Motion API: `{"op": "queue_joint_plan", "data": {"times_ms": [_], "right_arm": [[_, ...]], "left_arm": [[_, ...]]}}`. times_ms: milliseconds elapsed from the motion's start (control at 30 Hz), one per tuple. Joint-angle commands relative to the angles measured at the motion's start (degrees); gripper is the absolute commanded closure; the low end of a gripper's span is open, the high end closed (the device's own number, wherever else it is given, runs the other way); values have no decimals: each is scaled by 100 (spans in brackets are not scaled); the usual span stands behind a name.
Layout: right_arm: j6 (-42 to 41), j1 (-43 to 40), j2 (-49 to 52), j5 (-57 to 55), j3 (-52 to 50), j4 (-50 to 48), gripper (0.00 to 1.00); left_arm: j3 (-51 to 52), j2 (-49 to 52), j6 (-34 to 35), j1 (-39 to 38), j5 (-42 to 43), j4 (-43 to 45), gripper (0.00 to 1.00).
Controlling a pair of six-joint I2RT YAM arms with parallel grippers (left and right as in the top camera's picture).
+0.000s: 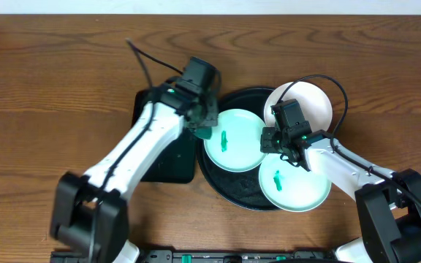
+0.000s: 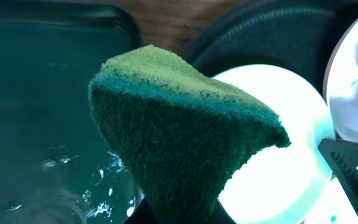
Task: Clean dirty plates on tray and stack at the side
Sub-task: 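Move the held sponge with the left gripper onto the mint-green plate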
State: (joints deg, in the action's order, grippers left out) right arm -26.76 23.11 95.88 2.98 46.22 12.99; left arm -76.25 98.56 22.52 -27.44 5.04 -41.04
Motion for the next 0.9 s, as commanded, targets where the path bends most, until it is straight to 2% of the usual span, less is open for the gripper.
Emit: {"op": "queue_joint_plan", "data": {"times_ms": [0,333,867], "right_arm": [[-44,20,-42,-101,-9,4,99],[-44,20,-42,-98,-9,4,99],[-44,20,-42,-98,-9,4,99]], "left_arm": [[76,297,170,-229,35,127,93],[79,837,525,-389,33,310,93],[83,1733,590,-553,33,647,92]]}}
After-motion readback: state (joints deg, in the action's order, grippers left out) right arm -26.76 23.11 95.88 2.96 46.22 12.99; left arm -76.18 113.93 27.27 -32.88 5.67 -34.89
